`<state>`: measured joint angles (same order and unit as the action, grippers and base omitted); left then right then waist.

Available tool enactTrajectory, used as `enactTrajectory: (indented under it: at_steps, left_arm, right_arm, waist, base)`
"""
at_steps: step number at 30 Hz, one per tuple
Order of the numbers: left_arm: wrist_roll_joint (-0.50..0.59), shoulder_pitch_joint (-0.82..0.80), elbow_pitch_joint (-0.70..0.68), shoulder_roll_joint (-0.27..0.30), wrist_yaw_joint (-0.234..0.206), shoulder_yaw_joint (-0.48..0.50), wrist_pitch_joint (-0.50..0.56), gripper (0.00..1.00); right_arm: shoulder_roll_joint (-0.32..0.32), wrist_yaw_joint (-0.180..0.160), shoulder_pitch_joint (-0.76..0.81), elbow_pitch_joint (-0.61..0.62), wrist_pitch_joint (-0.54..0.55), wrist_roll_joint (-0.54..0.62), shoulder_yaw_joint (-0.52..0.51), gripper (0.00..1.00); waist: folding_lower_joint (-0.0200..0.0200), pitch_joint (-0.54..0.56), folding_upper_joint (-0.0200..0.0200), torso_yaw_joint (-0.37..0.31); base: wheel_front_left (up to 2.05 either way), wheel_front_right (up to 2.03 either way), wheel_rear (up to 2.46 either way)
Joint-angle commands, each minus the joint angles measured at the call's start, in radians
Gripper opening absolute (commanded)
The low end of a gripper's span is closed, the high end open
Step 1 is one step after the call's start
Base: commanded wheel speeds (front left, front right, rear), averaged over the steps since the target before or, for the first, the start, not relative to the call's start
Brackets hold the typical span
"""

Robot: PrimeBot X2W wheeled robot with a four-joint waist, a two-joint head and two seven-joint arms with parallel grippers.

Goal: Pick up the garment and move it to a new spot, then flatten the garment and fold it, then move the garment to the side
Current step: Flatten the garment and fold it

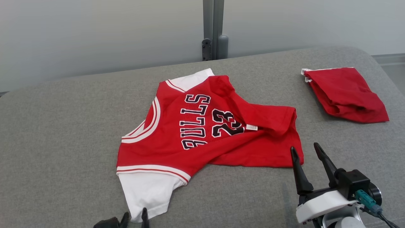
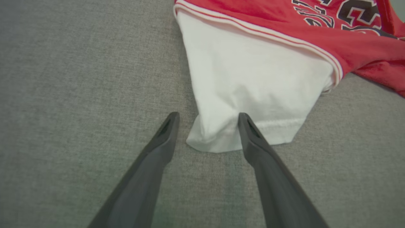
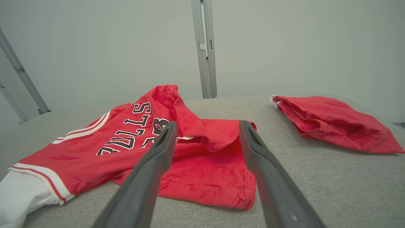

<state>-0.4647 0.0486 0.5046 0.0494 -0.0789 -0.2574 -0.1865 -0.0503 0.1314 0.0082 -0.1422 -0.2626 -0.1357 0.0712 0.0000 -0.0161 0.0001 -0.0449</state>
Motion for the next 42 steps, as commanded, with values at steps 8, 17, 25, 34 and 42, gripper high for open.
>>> enactTrajectory:
  at_steps: [8,17,25,34,42]
  left_arm:
    - [-0.027,-0.046,-0.025,0.003,0.028,0.002,-0.057,0.0]
    - [0.003,-0.005,-0.238,0.025,-0.004,0.108,-0.079,0.0]
    - [0.016,0.081,-0.377,0.037,-0.02,0.133,-0.078,0.0]
    - [0.003,0.134,-0.398,0.04,-0.042,0.144,-0.074,0.0]
    - [0.002,0.104,-0.377,0.031,-0.04,0.116,-0.072,0.0]
  right_arm:
    - [-0.001,-0.001,0.009,-0.036,-0.003,0.019,-0.055,1.0]
    - [0.0,-0.001,0.05,-0.135,-0.003,0.017,-0.108,1.0]
    - [-0.001,-0.001,0.055,-0.204,-0.003,-0.013,-0.097,1.0]
    - [-0.001,-0.001,0.005,-0.285,-0.003,-0.039,-0.068,1.0]
    - [-0.001,-0.002,-0.094,-0.447,-0.002,-0.07,-0.065,1.0]
  waist:
    - [0.0,-0.023,-0.0001,-0.003]
    - [0.0,-0.018,-0.0001,0.035]
    - [0.0,-0.009,-0.0001,0.06]
    - [0.0,-0.019,-0.0001,0.095]
    - [0.0,-0.024,-0.0001,0.119]
  base:
    - [0.0,0.0,0.0]
    - [0.0,0.0,0.0]
    - [0.0,0.0,0.0]
    - [0.0,0.0,0.0]
    - [0.0,0.0,0.0]
